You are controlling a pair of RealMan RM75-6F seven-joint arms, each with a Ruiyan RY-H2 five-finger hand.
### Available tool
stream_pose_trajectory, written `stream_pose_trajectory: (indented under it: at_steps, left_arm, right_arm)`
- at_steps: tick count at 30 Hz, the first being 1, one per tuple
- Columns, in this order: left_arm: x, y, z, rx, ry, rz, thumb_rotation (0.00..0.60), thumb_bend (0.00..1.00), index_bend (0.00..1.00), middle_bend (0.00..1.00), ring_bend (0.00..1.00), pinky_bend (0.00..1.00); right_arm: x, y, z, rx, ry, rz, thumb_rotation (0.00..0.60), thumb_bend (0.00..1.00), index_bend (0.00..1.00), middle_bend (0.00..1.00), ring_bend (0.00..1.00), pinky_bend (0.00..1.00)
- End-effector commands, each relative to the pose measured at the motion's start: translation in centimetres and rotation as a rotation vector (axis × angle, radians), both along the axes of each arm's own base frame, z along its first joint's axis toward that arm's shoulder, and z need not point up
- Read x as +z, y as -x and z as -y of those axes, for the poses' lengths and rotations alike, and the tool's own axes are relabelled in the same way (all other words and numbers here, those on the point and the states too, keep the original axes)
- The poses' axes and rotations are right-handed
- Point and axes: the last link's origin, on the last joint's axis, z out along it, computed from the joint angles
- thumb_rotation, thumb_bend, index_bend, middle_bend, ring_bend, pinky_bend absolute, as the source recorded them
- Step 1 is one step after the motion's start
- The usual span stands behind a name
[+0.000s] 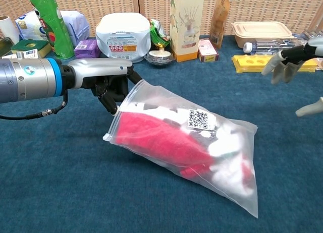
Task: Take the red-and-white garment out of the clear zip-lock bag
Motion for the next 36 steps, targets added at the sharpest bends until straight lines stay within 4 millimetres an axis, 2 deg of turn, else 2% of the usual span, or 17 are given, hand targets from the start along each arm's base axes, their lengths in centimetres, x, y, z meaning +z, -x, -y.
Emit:
stream_pose_trajectory:
  at_steps: [1,13,24,26,31,36]
  left_arm:
    - [-0.3,-0.2,0.1,0.023,0.024,0.001,0.6,0.45,0.77,1.0,1.0,1.0]
    - [-0.8,-1.4,0.2,0.102,0.08,-0.002,0.6,0.45,0.77,1.0,1.0,1.0]
    - [-0.6,-2.9,-0.6,0.179,0.089,0.011,0.6,0.45,0.77,1.0,1.0,1.0]
    - [-0.6,-3.0,-0.6,0.191,0.09,0.009,0.6,0.45,0.77,1.0,1.0,1.0]
    - [-0.6,-3.1,-0.7,0.21,0.089,0.005,0.6,0.45,0.77,1.0,1.0,1.0]
    - [-0.6,-3.2,-0.8,0.238,0.088,0.013,0.6,0.45,0.77,1.0,1.0,1.0]
  right_arm:
    - [0.1,1.0,-1.1,0.052,0.017,-0.031,0.528,0.12,0.24,0.36,0.41,0.32]
    - [-0.1,3.2,-3.0,0.172,0.066,0.026,0.528,0.1,0.24,0.41,0.48,0.4]
    - [-2.0,3.2,-6.1,0.499,0.049,-0.023,0.524,0.06,0.25,0.46,0.58,0.5]
    - [-2.2,2.8,-6.6,0.571,0.081,-0.018,0.525,0.05,0.25,0.49,0.64,0.57]
    - [-3.2,2.2,-7.7,0.678,0.122,-0.01,0.531,0.04,0.24,0.63,0.82,0.82]
    - [-4.4,1.2,-8.1,0.784,0.14,-0.03,0.531,0.03,0.25,0.73,0.95,0.96]
